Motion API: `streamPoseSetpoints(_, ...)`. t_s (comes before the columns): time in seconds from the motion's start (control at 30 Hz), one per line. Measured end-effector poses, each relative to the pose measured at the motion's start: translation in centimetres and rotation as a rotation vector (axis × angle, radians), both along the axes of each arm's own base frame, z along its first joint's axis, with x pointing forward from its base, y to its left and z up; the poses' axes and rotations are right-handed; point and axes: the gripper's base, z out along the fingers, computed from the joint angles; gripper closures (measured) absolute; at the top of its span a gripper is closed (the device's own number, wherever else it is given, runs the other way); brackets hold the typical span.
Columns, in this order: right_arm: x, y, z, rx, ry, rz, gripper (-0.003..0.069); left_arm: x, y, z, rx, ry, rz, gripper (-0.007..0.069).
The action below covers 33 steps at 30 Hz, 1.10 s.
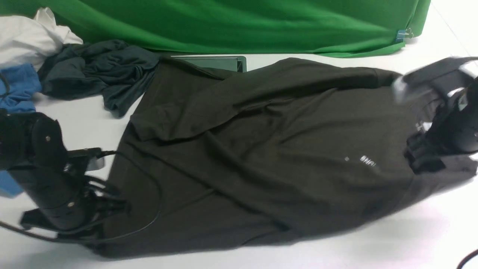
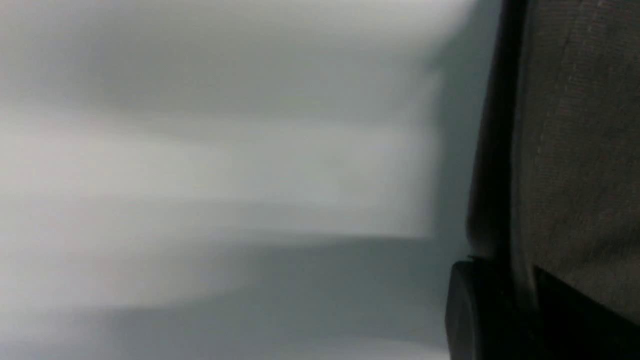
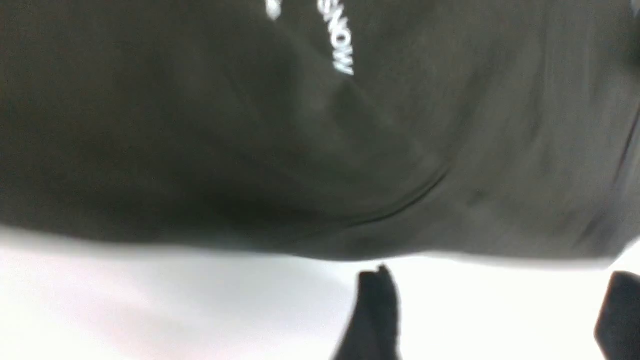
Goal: Fold a long-sleeved shirt on a white desktop.
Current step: 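Grasp the near edge of the shirt at its hem and shoulder corners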
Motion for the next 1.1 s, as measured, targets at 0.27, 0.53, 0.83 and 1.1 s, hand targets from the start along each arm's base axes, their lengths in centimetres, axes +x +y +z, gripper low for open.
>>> streamPoseSetpoints(0.27,1.7,-0.3,-2.9,-0.046,0.08,0.399,0.0247,-0.4,0.1,2.0,0.003,-0.086,0.003,0.0589)
streamPoseSetpoints(0.53,-0.7,-0.4,-4.2,-0.035,0.126,0.54,0.0158,-0.4,0.0,2.0,-0.003,-0.097,0.008,0.0589)
streamPoseSetpoints(0.83,-1.8,-0.6,-7.2,-0.066,0.057,0.665,0.0106,-0.2,0.0,2.1,-0.005,-0.114,0.01,0.0589)
streamPoseSetpoints(1.1,-1.8,-0.6,-9.3,-0.059,0.152,0.673,0.0502,-0.2,0.0,2.1,-0.005,-0.116,0.01,0.0589)
